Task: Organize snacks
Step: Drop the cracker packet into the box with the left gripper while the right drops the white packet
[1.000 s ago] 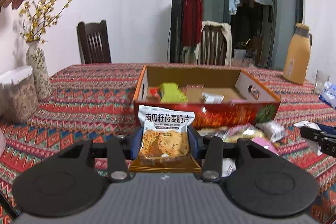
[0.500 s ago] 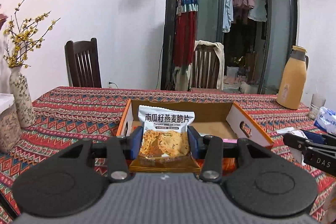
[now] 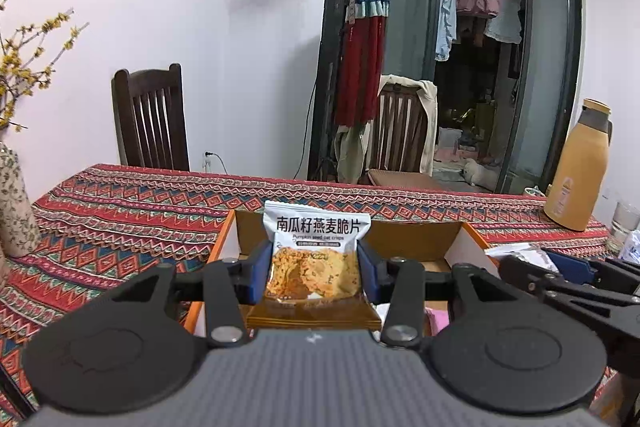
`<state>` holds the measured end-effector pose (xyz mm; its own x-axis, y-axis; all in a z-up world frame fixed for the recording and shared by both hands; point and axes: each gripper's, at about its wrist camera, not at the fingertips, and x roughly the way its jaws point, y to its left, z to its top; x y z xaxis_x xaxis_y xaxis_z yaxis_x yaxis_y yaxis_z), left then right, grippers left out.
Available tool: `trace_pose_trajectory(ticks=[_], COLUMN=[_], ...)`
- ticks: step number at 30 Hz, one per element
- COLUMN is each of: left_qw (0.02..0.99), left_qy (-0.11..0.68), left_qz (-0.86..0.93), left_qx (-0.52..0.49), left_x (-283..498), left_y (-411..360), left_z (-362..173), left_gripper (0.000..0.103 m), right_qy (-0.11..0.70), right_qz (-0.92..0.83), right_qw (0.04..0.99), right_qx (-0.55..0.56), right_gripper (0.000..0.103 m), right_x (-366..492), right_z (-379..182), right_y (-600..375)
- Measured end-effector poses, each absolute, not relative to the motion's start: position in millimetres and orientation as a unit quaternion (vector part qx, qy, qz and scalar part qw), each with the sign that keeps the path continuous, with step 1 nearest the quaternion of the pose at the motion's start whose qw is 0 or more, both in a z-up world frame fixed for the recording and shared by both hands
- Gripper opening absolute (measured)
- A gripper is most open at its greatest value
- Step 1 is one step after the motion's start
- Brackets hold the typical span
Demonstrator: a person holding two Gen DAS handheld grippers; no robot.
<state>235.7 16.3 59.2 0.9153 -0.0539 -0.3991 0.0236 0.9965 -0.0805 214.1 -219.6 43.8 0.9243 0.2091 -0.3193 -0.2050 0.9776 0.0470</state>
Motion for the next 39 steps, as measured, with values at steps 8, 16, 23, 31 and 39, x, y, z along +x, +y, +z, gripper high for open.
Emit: trace_pose_trajectory(ticks=[8,16,23,31,39], left_qw=[0.976,0.97,0.974,0.977,0.977], left_qy=[0.211,0.241,0.22,0.205,0.206], left_qz=[-0.002,0.006,0.015,0.021,0.026], left_qx=[-0.043,-0.038,-0.048,-0.057,-0.059], left_x=[268,285,274,266,263], left_y=[18,24,27,28,26], left_z=[35,11,14,18,20], left_gripper=[0.046,0.046,0.088,0.103,0.103], right_qy=[0.185,0.208,0.205,0.211,0.209], right_qz=[0.097,0.099,0.086,0.077,0.074], right_qw=[0.978,0.973,0.975,0.973,0.974], right_qx=[0.015,0.016,0.025,0.047,0.051], right_gripper=[0.041,0.042,0.097,0.103,0.103], right_x=[246,257,252,251,248], right_z=[14,-1,-1,-3,-2], right_y=[-215,-216,-220,-225,-227])
